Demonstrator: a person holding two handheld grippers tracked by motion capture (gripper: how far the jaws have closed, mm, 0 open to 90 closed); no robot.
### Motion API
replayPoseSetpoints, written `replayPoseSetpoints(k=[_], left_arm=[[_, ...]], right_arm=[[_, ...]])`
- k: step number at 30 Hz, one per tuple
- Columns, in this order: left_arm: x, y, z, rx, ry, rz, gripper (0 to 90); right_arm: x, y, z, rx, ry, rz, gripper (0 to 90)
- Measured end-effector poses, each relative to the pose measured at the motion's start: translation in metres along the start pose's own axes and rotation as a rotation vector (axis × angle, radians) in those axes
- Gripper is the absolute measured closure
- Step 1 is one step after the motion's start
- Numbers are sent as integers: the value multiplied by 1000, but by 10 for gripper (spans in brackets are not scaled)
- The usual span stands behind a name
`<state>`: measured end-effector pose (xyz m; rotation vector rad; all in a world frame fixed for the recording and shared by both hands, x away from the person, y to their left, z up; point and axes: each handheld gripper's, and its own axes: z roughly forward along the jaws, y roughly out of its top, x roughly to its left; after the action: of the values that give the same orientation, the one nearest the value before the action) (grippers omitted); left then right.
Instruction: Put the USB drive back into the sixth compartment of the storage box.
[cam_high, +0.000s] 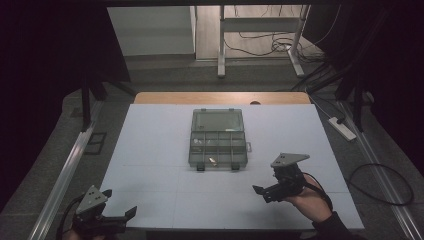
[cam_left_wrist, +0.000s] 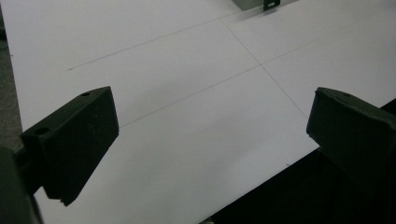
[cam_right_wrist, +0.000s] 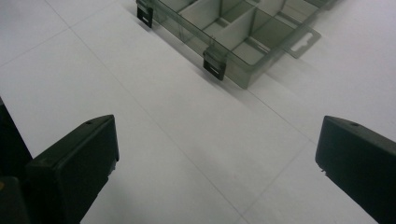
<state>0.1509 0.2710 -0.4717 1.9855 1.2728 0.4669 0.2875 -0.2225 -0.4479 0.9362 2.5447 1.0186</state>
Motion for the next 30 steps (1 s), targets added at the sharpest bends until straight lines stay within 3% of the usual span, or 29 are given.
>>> replayPoseSetpoints(k=[30], left_arm=[[0,0,0,2,0,0,23]], right_arm=[[-17,-47,-38,-23,-88,111,0]])
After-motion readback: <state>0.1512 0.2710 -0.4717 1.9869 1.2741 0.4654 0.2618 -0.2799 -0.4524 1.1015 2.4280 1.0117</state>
